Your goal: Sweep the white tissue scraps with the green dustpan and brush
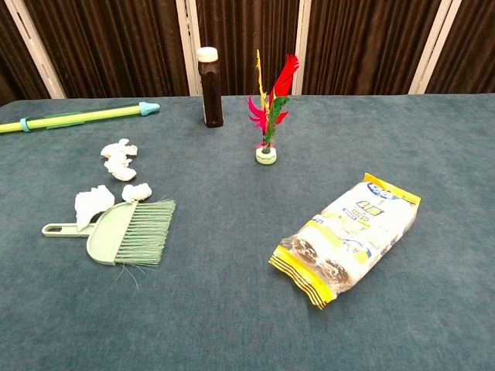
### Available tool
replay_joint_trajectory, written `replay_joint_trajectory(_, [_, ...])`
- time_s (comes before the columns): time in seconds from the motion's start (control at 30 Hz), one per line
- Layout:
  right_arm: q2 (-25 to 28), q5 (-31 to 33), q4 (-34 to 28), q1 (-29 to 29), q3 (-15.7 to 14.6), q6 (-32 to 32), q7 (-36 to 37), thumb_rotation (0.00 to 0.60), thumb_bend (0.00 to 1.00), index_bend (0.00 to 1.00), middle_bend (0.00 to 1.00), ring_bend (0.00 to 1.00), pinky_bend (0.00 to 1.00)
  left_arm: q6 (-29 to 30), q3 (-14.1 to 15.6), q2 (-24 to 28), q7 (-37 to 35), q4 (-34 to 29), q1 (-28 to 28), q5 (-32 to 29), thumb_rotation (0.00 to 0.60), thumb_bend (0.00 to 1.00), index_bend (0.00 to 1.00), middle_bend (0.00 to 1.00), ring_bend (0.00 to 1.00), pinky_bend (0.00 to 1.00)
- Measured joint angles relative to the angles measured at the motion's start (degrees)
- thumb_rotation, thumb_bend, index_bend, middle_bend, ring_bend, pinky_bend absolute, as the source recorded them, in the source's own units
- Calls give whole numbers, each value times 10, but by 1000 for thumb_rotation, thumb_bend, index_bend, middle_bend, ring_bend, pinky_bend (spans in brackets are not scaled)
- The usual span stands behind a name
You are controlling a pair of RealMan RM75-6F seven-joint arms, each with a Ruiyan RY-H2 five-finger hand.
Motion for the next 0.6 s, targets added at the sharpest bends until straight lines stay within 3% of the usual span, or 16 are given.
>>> replay_joint_trajectory(0.23, [0,0,0,0,-1,-1,-1,600,376,0,0,0,0,-3,0,1,3,-1,-1,-1,600,32,0,0,0,53])
replay_joint_trajectory(0.33, [0,0,-1,0,0,0,0,600,376,0,0,0,0,-5,0,1,8,-2,-2,-2,600,32,0,63,93,178])
replay_joint_trajectory(0.4, [0,0,-2,0,0,0,0,600,376,0,0,0,0,-6,-1,0,13,-3,-3,-3,600,44,4,319,357,409])
replay_joint_trajectory(0.47, [-1,0,-2,0,-1,-1,0,600,375,0,0,0,0,-7,-5,-1,24,-4,-7,-5,600,111,69,664,677,701])
replay_joint_trajectory(0.53, [-1,1,-2,1,0,-4,-1,600,376,0,0,0,0,-11,-11,-3,38,-6,-15,-7,600,177,201,859,848,858])
replay_joint_trajectory(0.6, [-1,2,-3,2,0,-5,0,600,376,0,0,0,0,-23,-16,-5,46,-10,-23,-13,600,212,335,973,957,958])
